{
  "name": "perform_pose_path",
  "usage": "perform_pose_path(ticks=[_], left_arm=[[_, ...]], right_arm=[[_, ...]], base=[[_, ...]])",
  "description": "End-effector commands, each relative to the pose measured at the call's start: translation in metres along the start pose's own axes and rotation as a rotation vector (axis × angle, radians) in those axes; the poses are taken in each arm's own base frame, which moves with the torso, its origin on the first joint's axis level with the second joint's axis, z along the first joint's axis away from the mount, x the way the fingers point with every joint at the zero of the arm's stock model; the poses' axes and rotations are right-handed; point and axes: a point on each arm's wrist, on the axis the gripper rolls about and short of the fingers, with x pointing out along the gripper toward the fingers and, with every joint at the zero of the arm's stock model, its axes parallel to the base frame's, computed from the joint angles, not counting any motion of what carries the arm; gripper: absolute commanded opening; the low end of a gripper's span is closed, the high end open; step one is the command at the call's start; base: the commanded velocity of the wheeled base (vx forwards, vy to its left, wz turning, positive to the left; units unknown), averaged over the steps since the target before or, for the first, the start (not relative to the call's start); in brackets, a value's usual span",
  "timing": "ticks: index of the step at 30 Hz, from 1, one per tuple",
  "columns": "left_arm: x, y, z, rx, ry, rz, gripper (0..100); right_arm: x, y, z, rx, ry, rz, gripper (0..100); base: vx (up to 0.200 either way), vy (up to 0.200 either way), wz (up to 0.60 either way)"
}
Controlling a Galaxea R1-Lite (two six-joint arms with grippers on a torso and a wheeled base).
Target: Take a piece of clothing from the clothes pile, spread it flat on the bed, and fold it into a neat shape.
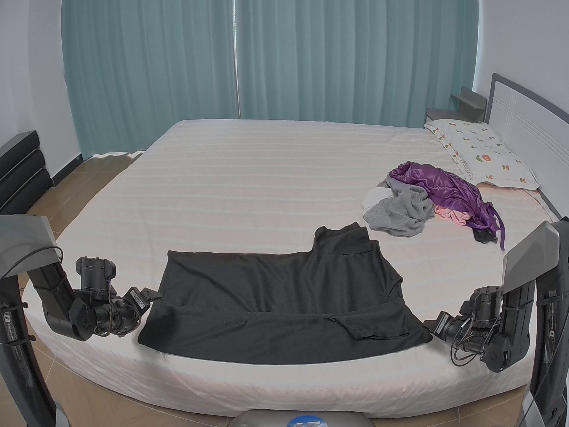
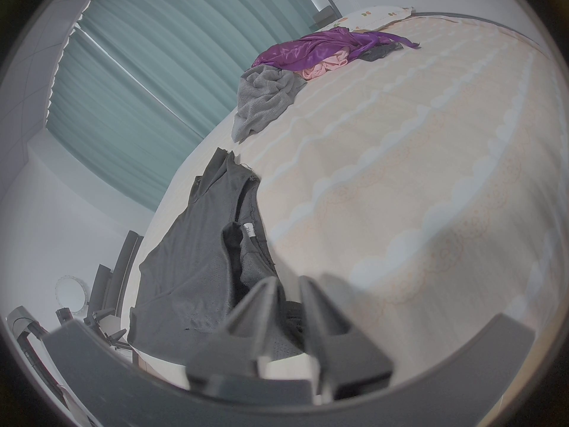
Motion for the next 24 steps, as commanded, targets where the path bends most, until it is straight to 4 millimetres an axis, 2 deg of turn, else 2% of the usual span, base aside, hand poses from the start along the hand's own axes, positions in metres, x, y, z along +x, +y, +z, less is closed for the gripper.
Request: perform_pose_path(ticks=[1, 5, 10, 11, 12, 20, 24], left_arm=[[0.000, 0.000, 0.000, -0.001, -0.001, -0.001, 100], [0.000, 0.000, 0.000, 0.000, -0.001, -0.003, 100], [0.000, 0.000, 0.000, 0.000, 0.001, -0.003, 100], [0.000, 0.000, 0.000, 0.000, 0.001, -0.003, 100], [-0.001, 0.000, 0.000, 0.000, 0.000, -0.004, 100], [-0.001, 0.000, 0.001, -0.004, 0.000, -0.005, 100], [-0.001, -0.001, 0.000, -0.020, 0.002, -0.008, 100]], right_arm=[[-0.003, 0.003, 0.004, 0.002, -0.020, 0.014, 100], [-0.024, 0.026, 0.014, -0.006, -0.075, 0.091, 100], [-0.041, 0.061, 0.003, -0.002, -0.060, 0.189, 100], [-0.041, 0.061, 0.003, -0.002, -0.060, 0.189, 100], [-0.041, 0.073, -0.005, -0.002, -0.057, 0.199, 100], [-0.035, 0.094, -0.026, 0.034, -0.011, 0.229, 100], [-0.018, 0.098, -0.044, 0.061, 0.066, 0.186, 100]], base=[[0.000, 0.000, 0.00], [0.000, 0.000, 0.00], [0.000, 0.000, 0.00], [0.000, 0.000, 0.00], [0.000, 0.000, 0.00], [0.000, 0.000, 0.00], [0.000, 0.000, 0.00]])
